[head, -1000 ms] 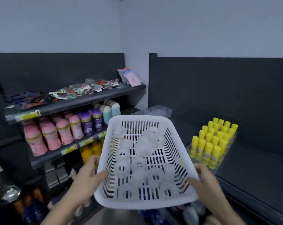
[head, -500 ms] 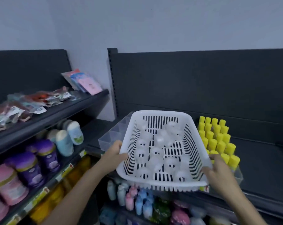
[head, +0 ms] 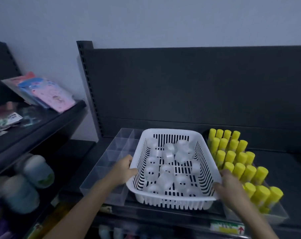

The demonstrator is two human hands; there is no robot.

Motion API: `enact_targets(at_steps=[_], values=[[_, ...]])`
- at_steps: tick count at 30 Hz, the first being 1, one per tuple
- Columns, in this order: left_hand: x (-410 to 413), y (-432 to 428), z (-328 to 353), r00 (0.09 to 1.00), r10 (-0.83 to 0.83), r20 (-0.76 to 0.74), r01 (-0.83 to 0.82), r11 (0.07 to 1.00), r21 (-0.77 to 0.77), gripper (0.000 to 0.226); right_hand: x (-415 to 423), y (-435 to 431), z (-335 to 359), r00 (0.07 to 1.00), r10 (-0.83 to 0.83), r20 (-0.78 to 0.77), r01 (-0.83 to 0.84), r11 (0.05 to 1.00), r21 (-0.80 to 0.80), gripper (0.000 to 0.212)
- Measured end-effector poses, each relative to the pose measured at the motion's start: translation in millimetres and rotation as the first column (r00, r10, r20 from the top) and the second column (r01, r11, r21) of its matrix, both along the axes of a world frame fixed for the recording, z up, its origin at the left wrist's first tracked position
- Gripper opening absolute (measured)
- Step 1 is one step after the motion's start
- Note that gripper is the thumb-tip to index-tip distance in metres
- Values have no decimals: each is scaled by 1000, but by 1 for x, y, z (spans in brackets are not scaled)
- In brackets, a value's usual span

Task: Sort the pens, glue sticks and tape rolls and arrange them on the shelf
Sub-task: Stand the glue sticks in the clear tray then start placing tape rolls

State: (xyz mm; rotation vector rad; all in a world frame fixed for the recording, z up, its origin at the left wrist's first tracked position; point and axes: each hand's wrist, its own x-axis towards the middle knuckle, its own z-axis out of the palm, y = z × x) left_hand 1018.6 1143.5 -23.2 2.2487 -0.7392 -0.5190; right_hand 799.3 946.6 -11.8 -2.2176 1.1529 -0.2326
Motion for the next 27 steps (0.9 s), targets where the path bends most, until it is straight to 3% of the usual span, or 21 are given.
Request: enact_targets(at_steps=[5,10,19,24,27], values=[[17,-2,-5,992,-96,80,92,994,53,13,14,10,-1,995,-91,-33,91,996,-18,25],[32,24,-5,959,-155,238,114,977,180,14,31,32,-7,995,-98,-13,98,995,-2,28],[34,16,-12,895,-288,340,184,934,306,22,29,42,-25,973,-226,51,229,971,-65,35],[37,11,-15,875,-311,370,201,930,308,27,27,33,-18,981,-165,-102,154,982,-109,36],[57,14,-7,862,-192,469,82,966,245,38,37,25,-4,982,-94,-161,64,981,-184,38]])
